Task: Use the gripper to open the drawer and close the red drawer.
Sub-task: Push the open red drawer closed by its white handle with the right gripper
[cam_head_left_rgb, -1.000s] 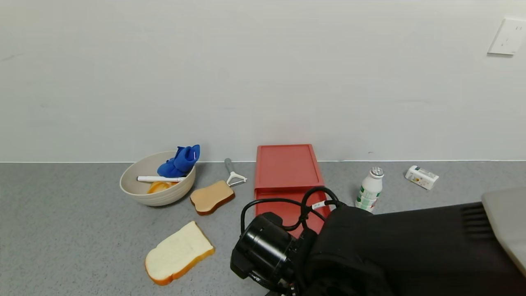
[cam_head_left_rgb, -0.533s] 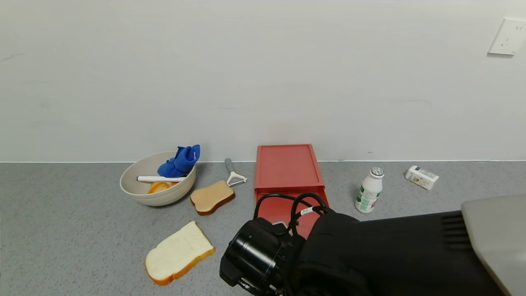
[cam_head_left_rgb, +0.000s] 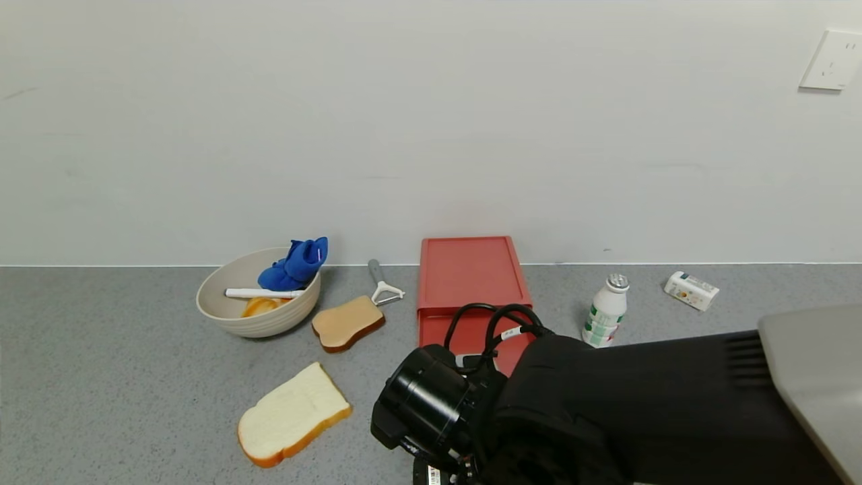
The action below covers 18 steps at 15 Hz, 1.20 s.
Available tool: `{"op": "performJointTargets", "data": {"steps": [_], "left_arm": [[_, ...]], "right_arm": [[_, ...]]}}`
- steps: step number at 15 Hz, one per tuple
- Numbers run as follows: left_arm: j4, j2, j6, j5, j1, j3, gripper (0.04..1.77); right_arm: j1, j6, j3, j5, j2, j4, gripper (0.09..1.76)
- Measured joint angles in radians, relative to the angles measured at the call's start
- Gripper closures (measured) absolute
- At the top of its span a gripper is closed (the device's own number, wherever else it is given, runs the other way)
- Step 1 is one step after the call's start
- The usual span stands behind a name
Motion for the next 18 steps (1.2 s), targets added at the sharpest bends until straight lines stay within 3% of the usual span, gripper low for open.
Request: {"op": "performJointTargets", "data": {"steps": [5,18], "left_arm": [[0.000,0.000,0.000,0.000,0.000,0.000,0.09],[0.000,0.000,0.001,-0.001,0.000,0.000,0.09]], "right_arm": [[-0.030,-0.055,-0.001,-0.091,0.002,0.001,0.14],[-0.081,-0.077,-0.055,-0.097,0.064,-0.013,0.14]]}}
